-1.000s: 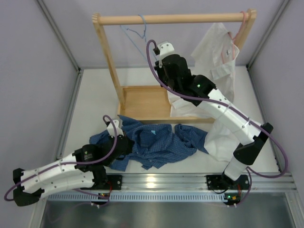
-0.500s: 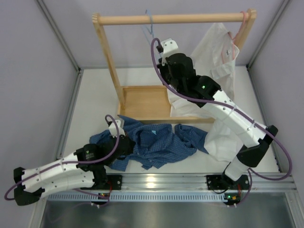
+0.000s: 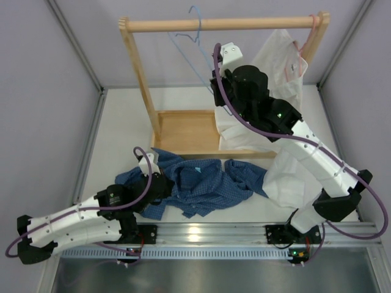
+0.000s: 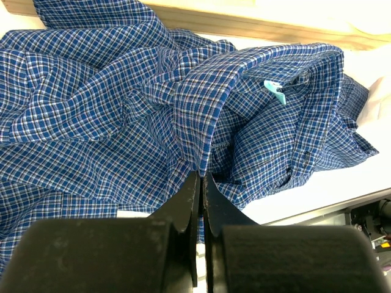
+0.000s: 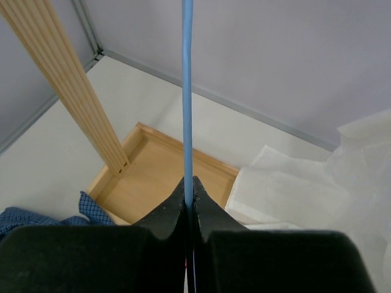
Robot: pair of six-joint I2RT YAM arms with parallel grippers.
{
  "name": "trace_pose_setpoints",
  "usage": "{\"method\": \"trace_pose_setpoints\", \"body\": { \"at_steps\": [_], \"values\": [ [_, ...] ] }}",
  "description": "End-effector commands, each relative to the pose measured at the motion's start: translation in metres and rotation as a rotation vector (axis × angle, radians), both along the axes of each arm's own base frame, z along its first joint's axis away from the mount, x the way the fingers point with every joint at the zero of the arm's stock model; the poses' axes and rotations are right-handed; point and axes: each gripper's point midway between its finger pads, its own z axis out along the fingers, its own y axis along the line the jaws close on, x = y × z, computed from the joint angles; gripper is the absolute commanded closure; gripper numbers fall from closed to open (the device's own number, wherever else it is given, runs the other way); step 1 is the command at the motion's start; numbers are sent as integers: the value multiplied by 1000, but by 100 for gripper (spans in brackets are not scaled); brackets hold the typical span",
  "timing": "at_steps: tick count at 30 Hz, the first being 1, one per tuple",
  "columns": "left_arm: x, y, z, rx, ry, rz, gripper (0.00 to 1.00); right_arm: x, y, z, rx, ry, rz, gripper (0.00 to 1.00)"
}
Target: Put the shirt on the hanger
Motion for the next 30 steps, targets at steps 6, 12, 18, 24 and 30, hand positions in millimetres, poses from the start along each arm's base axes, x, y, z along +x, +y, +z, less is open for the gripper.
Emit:
{"method": "trace_pose_setpoints", "body": {
  "at_steps": [6, 12, 18, 24, 30],
  "values": [
    [11, -13, 21, -48, -25, 40, 100, -3, -13, 68, 139, -137, 18, 100],
    [17, -8, 24, -41, -43, 84, 100, -27, -29, 70, 99, -162, 79, 100],
    [33, 5, 30, 12, -37, 160, 100, -96, -67, -16, 46, 43, 195, 100],
    [71, 13, 21, 53, 57, 147, 100, -206, -90, -126, 187, 299, 474, 100],
    [91, 11, 19, 32, 83, 128, 100, -247, -121, -178, 200, 435, 473, 100]
  ]
}}
